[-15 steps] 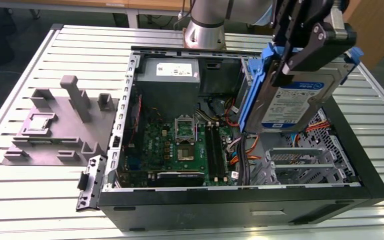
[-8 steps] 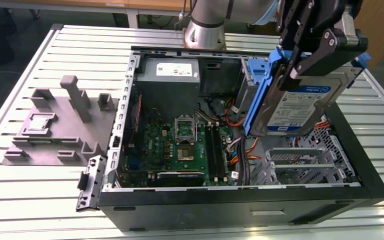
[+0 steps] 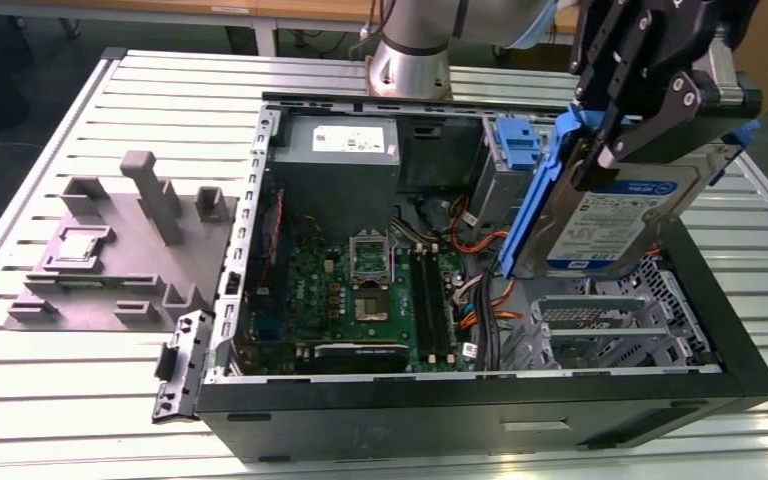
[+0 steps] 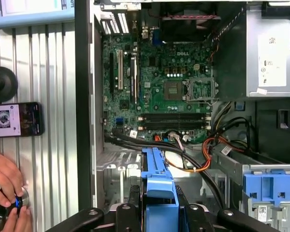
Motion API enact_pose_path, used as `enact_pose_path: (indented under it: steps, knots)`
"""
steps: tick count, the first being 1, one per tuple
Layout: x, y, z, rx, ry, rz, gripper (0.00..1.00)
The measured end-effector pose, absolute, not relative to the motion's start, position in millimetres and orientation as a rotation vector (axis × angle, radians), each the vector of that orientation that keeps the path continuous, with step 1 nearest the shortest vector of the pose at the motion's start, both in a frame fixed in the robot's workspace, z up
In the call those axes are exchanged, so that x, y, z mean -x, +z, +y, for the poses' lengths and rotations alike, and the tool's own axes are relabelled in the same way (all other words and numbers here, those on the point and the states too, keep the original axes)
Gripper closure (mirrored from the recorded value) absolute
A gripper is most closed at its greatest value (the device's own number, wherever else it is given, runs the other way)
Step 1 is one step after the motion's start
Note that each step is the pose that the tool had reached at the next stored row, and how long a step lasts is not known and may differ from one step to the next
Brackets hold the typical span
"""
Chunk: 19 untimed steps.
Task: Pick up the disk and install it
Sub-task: 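Insert the disk into the insertion slot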
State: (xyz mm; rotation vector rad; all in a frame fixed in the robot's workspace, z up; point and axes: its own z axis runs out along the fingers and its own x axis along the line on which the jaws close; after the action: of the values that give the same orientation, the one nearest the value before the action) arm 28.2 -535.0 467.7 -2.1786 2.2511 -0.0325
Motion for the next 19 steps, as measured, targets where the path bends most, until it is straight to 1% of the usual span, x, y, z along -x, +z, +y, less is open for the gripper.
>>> enact_pose_path:
  steps: [19]
  knots:
    - [-40.0, 464.1, -539.0, 2.179, -0.033, 2.251, 0.63]
